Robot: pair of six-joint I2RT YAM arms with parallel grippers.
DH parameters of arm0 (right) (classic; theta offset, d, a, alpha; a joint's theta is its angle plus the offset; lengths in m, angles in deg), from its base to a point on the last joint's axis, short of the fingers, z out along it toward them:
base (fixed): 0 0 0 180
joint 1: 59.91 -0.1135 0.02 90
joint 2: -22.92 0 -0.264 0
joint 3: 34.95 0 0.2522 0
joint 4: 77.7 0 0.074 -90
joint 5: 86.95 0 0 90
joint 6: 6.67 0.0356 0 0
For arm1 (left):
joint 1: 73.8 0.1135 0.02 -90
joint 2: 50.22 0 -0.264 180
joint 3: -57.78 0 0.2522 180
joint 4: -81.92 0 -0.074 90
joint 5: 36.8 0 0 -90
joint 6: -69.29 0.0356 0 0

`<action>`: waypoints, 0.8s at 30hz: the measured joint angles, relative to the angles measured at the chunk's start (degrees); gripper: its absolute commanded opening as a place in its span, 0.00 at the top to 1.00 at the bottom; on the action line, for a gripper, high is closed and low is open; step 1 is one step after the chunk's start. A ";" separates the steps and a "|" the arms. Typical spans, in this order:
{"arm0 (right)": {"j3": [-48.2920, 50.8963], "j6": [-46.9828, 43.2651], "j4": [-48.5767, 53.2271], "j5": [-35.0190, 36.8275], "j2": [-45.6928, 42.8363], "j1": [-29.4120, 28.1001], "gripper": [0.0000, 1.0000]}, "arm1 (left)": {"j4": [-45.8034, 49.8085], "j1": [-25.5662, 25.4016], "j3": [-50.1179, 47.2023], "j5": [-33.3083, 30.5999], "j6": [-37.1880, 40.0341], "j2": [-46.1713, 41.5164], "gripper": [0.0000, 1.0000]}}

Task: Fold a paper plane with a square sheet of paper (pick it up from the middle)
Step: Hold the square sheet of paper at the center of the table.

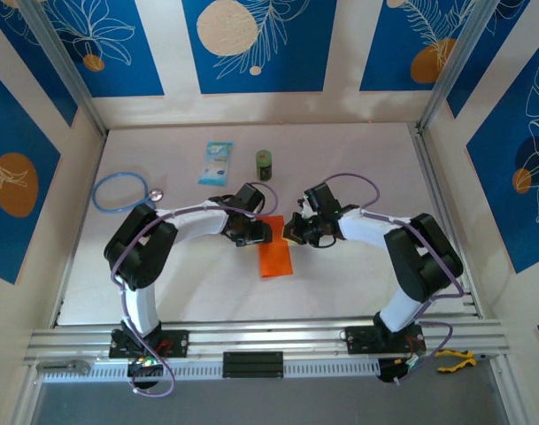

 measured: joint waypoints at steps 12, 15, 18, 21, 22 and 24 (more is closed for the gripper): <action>0.70 -0.15 2.58 3.23 -0.61 1.95 1.00 | 0.00 -0.09 0.00 -0.22 0.02 0.00 0.46; 4.02 0.55 2.21 3.48 -3.58 4.55 1.00 | 0.00 -0.09 0.00 -0.24 -0.02 0.00 0.46; 6.10 1.36 1.84 3.63 -5.57 6.19 1.00 | -0.02 -0.15 0.00 -0.37 -0.20 0.00 0.45; 7.28 1.86 1.20 3.61 -6.64 6.38 1.00 | -0.04 -0.20 0.00 -0.42 -0.24 0.00 0.45; 7.54 2.05 1.05 3.58 -6.93 6.38 1.00 | -0.04 -0.20 0.00 -0.42 -0.22 0.00 0.45; 7.85 2.45 0.50 3.41 -7.10 6.38 1.00 | -0.04 -0.20 0.00 -0.42 -0.22 0.02 0.45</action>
